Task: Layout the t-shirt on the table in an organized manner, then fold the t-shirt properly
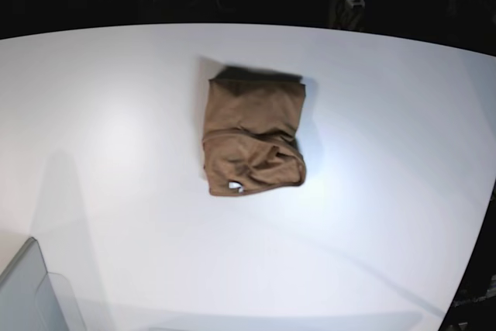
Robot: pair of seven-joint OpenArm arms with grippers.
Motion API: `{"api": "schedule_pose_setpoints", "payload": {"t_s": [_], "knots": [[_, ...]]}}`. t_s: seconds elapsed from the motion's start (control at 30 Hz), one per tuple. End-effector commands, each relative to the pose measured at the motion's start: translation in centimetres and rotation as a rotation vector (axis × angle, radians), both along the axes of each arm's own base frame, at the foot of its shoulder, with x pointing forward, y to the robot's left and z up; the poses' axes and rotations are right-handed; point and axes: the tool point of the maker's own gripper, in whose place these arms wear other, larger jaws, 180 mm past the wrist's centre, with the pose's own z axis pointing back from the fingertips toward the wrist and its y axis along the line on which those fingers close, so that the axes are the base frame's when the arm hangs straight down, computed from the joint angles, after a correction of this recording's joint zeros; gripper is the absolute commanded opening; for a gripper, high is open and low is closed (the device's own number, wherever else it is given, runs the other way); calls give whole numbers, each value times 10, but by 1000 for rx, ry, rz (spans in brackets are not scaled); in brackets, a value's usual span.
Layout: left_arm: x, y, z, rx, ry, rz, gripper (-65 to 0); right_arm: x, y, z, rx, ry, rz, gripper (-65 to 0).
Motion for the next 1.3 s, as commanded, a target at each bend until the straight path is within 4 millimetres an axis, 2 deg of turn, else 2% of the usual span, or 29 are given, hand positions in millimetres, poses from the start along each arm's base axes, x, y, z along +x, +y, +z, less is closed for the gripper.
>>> {"api": "schedule_pose_setpoints", "payload": {"t_s": [0.0,0.1,0.17,0.3,0.37,0.43,0.5,0.6,0.7,0.8,0.87,1.23,1.27], "knots": [[-3,5,-1,27,3,-17,-650,7,-1,1,-17,-28,42,-607],[-3,12,-2,72,8,-29,-650,1,4,0,-43,-20,179,-607],[8,12,-1,73,-9,-27,-650,-1,2,0,-76,-15,247,-607],[14,12,-1,79,-12,-36,-650,2,-8,0,-181,-18,366,-608],[26,13,0,81,-29,-43,-650,4,-13,1,-219,-19,394,-608],[36,15,1,84,-43,-42,-650,6,-15,1,-236,-23,406,-608],[38,17,1,87,-46,-44,-650,17,-14,1,-238,-35,404,-608],[41,10,1,83,-47,-115,-650,21,-18,1,-245,-39,404,-608],[38,1,0,74,-41,-188,-650,18,-21,0,-251,1,402,-608],[37,-3,-1,69,-38,-215,-650,27,-24,-1,-257,17,396,-622],[38,-9,-1,60,-42,-219,-650,26,-24,-1,-258,30,395,-650],[36,-11,-1,58,-38,-230,-650,20,-18,-2,-246,41,392,-650],[36,-11,-1,58,-38,-230,-650,18,-12,-2,-237,43,392,-650]]}}
